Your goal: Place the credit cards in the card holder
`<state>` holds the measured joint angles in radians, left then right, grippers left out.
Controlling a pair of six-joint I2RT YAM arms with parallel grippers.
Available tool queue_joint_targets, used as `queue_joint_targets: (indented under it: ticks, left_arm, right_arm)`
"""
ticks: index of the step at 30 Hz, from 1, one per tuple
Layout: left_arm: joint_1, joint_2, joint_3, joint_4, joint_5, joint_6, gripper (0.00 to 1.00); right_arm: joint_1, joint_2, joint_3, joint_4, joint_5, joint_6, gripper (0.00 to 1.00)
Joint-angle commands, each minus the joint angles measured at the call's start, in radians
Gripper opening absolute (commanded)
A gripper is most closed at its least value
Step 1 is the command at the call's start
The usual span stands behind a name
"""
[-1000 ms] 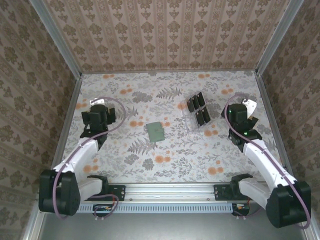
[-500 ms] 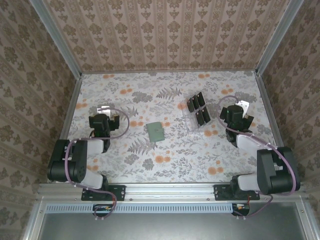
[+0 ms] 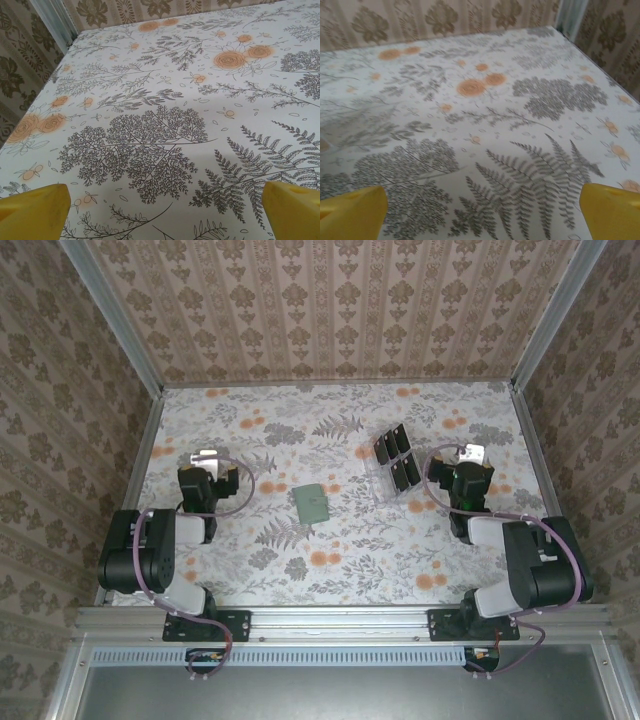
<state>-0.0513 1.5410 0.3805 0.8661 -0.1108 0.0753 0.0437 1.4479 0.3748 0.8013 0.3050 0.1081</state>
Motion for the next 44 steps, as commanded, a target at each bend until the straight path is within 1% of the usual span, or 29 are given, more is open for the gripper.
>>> queue_joint_targets:
  ticks: [1, 2, 3, 4, 5, 6, 8, 9, 36, 39, 44]
  left_arm:
    - [0.011, 0.004, 0.014, 0.025, 0.027, -0.014, 1.00]
    - [0.010, 0.004, 0.014, 0.024, 0.027, -0.015, 1.00]
    - [0.011, 0.005, 0.015, 0.024, 0.031, -0.016, 1.00]
    - [0.014, 0.003, 0.016, 0.021, 0.035, -0.016, 1.00]
    - [0.016, 0.004, 0.017, 0.018, 0.040, -0.017, 1.00]
    - [0.018, 0.005, 0.019, 0.015, 0.046, -0.020, 1.00]
    - [0.024, 0.005, 0.021, 0.011, 0.055, -0.023, 1.00]
    - [0.024, 0.004, 0.022, 0.010, 0.056, -0.022, 1.00]
    - [0.028, 0.006, 0.027, 0.000, 0.063, -0.025, 1.00]
    - [0.028, 0.006, 0.028, -0.001, 0.065, -0.025, 1.00]
    - [0.028, 0.006, 0.027, 0.000, 0.063, -0.025, 1.00]
  right_arm:
    - [-0.007, 0.060, -0.083, 0.227, -0.067, -0.033, 1.00]
    - [-0.007, 0.100, -0.110, 0.347, -0.058, -0.037, 1.00]
    - [-0.007, 0.103, -0.118, 0.368, -0.055, -0.038, 1.00]
    - [-0.006, 0.066, -0.103, 0.286, -0.062, -0.030, 1.00]
    - [-0.007, 0.063, -0.089, 0.254, -0.067, -0.030, 1.00]
    - [-0.007, 0.082, -0.070, 0.252, -0.076, -0.035, 1.00]
    - [-0.012, 0.077, 0.002, 0.101, -0.076, -0.026, 1.00]
    - [-0.012, 0.085, 0.014, 0.091, -0.071, -0.026, 1.00]
    - [-0.002, 0.082, 0.014, 0.090, -0.064, -0.036, 1.00]
    - [-0.003, 0.090, 0.033, 0.063, -0.111, -0.054, 1.00]
    - [-0.006, 0.082, 0.022, 0.074, -0.121, -0.054, 1.00]
